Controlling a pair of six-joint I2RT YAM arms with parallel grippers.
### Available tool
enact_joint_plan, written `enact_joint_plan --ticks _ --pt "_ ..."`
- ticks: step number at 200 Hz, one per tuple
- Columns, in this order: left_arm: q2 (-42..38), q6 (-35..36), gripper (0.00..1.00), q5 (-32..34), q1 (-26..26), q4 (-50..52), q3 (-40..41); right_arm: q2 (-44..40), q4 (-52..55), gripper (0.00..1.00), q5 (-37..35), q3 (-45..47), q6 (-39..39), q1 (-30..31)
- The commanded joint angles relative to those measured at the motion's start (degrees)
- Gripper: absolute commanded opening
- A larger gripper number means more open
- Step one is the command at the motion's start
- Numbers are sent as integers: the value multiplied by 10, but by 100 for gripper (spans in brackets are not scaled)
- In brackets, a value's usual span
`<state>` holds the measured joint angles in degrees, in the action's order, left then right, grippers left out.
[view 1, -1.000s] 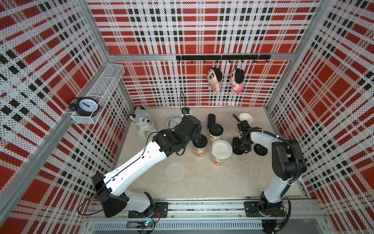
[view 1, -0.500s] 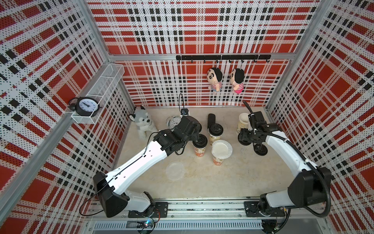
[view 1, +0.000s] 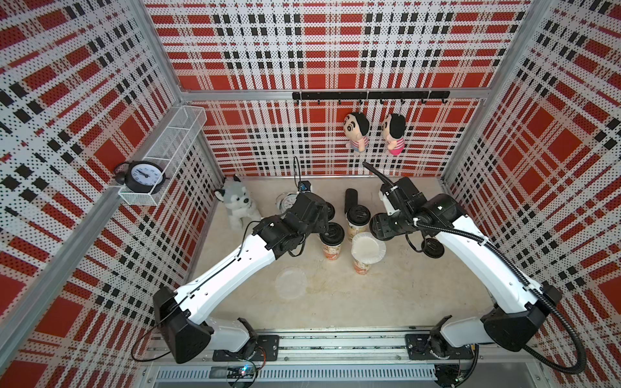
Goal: Put the leak-proof paper on the milk tea cups
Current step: Place the cup lid on the cup.
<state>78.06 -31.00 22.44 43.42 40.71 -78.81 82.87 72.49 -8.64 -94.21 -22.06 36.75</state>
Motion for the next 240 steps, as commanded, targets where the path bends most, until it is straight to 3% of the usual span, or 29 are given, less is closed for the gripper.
enact_joint_plan --ticks 1,65,240 --pt "-16 8 69 -6 -5 -13 4 20 50 72 -4 -10 8 28" --pt "-17 8 69 -10 -6 -13 2 52 35 72 19 8 12 63" --pt "-22 9 69 -15 -6 -13 10 79 0 72 41 41 10 69"
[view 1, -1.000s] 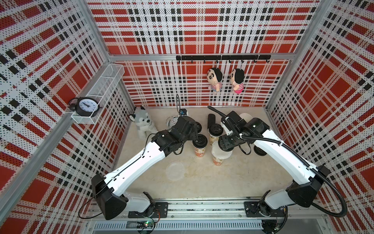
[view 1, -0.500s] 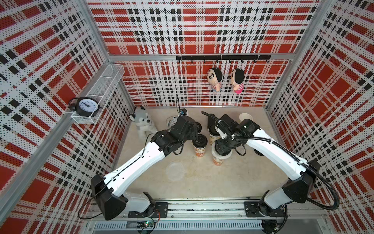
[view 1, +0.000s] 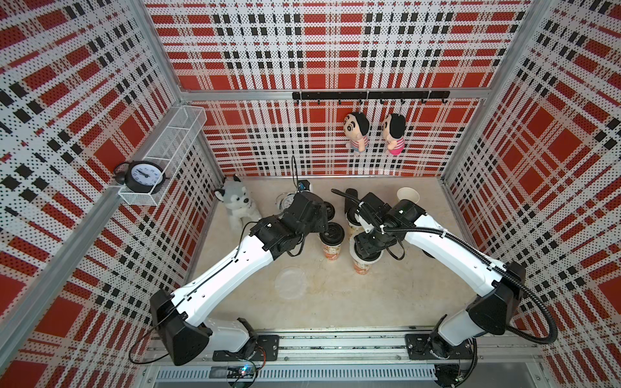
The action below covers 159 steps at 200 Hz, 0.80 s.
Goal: Put the leak-proof paper on the milk tea cups
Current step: Place the cup lid on the cup.
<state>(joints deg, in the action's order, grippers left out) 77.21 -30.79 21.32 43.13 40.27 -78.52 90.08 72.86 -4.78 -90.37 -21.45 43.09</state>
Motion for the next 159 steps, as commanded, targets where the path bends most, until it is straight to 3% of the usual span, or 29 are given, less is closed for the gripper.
enact_joint_plan --ticks 1,159 --pt "-13 6 69 -4 -3 -9 8 8 -4 72 2 3 4 5" --pt "-14 10 69 -24 -1 -9 8 -7 7 87 -19 -18 -14 6"
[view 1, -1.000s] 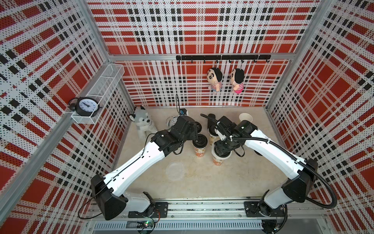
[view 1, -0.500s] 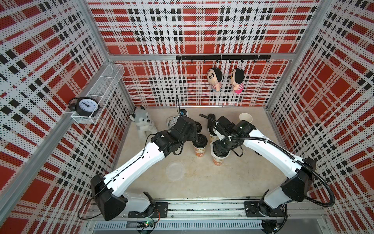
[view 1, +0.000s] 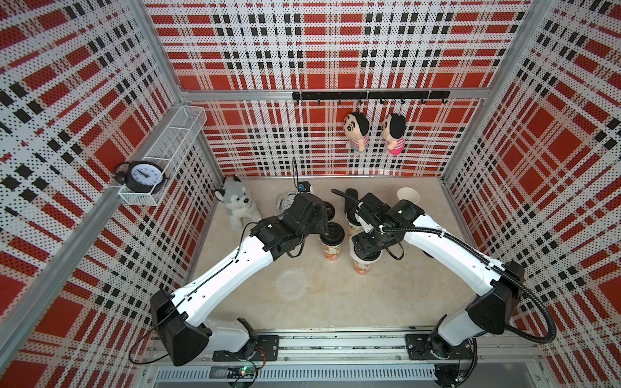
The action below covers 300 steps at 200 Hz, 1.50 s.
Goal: Put the leak-proof paper on the milk tea cups
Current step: Place the cup lid on the cup, then secure the cup lid on the cup.
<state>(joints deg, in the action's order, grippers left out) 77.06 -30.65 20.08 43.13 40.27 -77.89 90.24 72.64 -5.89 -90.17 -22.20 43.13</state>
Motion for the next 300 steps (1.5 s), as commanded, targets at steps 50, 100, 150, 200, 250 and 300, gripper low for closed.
enact_joint_plan --ticks 50,100,150,200,250,300 --pt "4 16 68 -27 38 10 -18 -55 -1 91 -41 -62 -48 -5" --pt "56 32 68 -63 122 34 -54 -165 -85 91 18 36 -67 -144" --pt "134 30 66 -78 167 53 -93 -229 -151 91 95 165 -57 -254" --pt "178 25 66 -85 171 53 -126 -256 -176 91 127 229 -45 -294" --pt "201 22 66 -75 171 52 -136 -261 -180 91 131 246 -34 -304" --pt "216 22 65 -61 167 52 -146 -265 -187 90 136 262 -33 -307"
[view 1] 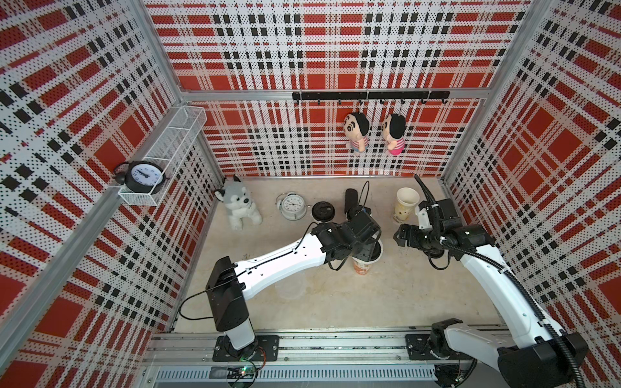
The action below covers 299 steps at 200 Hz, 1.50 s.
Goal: Put the leak-proof paper on the milk tea cups
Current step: Secure the cup lid on the cup.
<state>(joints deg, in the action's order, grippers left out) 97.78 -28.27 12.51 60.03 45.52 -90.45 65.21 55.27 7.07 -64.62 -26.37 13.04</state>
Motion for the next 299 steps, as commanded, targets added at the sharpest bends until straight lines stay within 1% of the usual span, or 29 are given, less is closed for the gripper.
enact_joint_plan --ticks 1,95,137,204,299 --pt "9 -2 65 15 -2 -1 -21 -14 -12 90 7 6 9 -6" --pt "17 0 65 25 -5 2 -27 -18 -14 90 10 14 14 -9" --pt "25 -1 65 42 -5 2 -24 -19 -13 91 10 16 14 -10" --pt "34 -1 59 55 -5 7 -22 -21 -12 91 11 19 16 -10" --pt "32 -7 56 59 -5 12 8 -7 -40 88 61 36 8 -7"
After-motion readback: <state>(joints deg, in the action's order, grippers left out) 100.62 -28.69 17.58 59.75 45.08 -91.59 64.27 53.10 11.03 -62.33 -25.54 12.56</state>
